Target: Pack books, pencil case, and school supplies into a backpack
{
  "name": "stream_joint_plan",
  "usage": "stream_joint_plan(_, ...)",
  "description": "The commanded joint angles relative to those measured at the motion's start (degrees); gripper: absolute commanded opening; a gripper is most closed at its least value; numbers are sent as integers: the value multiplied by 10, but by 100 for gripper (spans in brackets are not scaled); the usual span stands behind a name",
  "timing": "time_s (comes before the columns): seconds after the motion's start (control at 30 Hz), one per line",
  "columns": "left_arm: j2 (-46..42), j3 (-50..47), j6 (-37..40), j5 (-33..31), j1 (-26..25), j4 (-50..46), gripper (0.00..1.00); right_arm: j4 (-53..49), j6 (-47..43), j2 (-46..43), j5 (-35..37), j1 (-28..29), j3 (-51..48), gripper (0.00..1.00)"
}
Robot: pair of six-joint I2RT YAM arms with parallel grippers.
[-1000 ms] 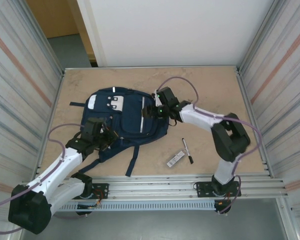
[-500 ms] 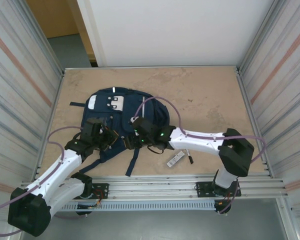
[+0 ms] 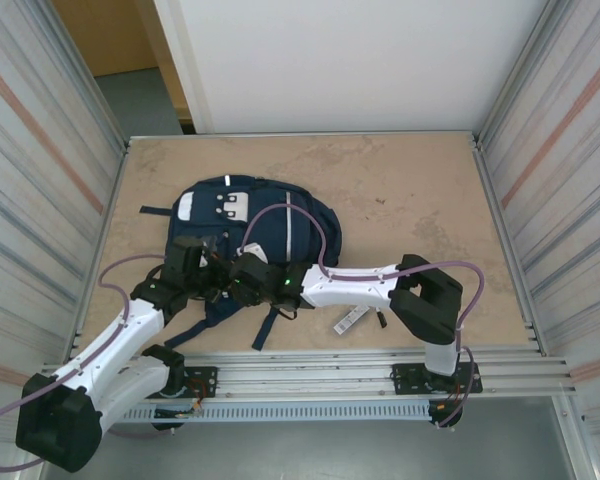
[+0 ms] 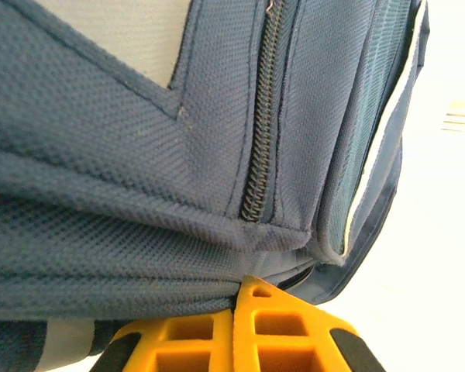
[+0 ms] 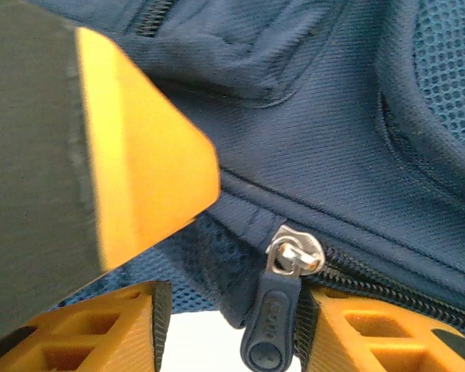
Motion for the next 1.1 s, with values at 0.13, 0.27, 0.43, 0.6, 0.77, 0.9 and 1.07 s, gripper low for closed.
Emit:
stream_joint_plan(0.13,-23,4,12,26,-4,13,0,-42,31,-19,33,-22,16,42)
stream_joint_plan(0.27,-27,3,22,19,1,-5,0,-49,72,-25,-96,-70,14,33)
stream_joint_plan(0.43,-34,-4,33,16,12,-16,0,-40,88,-43,-191,-103,-2,26)
stream_joint_plan(0.6,-46,-9,48,16,33,-29,0,-42,98,-70,-270,-132,-28,26)
stream_joint_plan(0.77,-53,-17,60,1,53,-43,0,-44,97,-93,-331,-169,-63,22)
stream_joint_plan(0.9,-43,-14,67,5,53,-39,33,-66,36,-102,-286,-153,-64,29)
stream_joint_plan(1.07,-8,-5,50,-9,34,-34,52,-97,-14,-77,-142,-86,-21,31)
